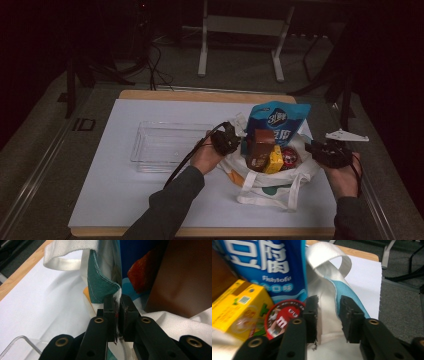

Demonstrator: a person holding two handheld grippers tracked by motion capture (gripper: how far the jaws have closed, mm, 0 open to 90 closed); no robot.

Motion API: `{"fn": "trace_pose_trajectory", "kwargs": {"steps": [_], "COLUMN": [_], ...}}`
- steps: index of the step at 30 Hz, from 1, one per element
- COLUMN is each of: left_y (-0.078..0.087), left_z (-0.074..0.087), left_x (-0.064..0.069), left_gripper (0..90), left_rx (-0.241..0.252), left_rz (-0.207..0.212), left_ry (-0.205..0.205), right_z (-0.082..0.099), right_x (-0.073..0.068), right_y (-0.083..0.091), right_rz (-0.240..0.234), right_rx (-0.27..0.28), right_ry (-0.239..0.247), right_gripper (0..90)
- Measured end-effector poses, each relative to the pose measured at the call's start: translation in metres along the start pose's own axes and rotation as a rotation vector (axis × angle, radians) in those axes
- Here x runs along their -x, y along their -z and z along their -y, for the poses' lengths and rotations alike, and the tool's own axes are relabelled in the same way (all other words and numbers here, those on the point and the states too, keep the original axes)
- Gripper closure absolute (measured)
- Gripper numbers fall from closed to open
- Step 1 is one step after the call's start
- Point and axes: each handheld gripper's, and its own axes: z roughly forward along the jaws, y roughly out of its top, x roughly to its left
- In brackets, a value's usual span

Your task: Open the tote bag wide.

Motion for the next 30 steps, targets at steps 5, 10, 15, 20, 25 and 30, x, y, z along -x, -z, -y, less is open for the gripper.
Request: {"fn": "trace_pose_trajectory", "kwargs": {"steps": [5,10,15,20,25,30], "left_y": [0.001,0.001,0.001,0.001,0.000,-0.001], "left_z": [0.001,0.001,0.001,0.001,0.001,0.001], "left_x": [-0.001,-0.001,-0.001,-0.001,-0.001,-0.002], "left_gripper": [85.1,85.1,85.2,85.2,85.4,85.6], "left_rx": [0.002,0.002,0.002,0.001,-0.002,-0.010], "left_rz": [0.005,0.005,0.004,0.004,0.003,-0.003], "left_ry": [0.002,0.000,0.000,0.001,0.000,0.007], "right_z": [0.009,0.026,0.043,0.058,0.066,0.071], "right_x": [-0.008,-0.022,-0.029,-0.038,-0.045,-0.054], "right_y": [0.015,0.034,0.055,0.070,0.059,0.037], "right_rz": [-0.026,-0.044,-0.073,-0.126,-0.160,-0.190], "right_rx": [0.029,0.059,0.100,0.108,0.075,0.047], "right_ry": [0.010,0.062,0.058,0.093,0.100,0.087], "right_gripper": [66.9,70.3,69.1,68.7,65.4,72.6]}}
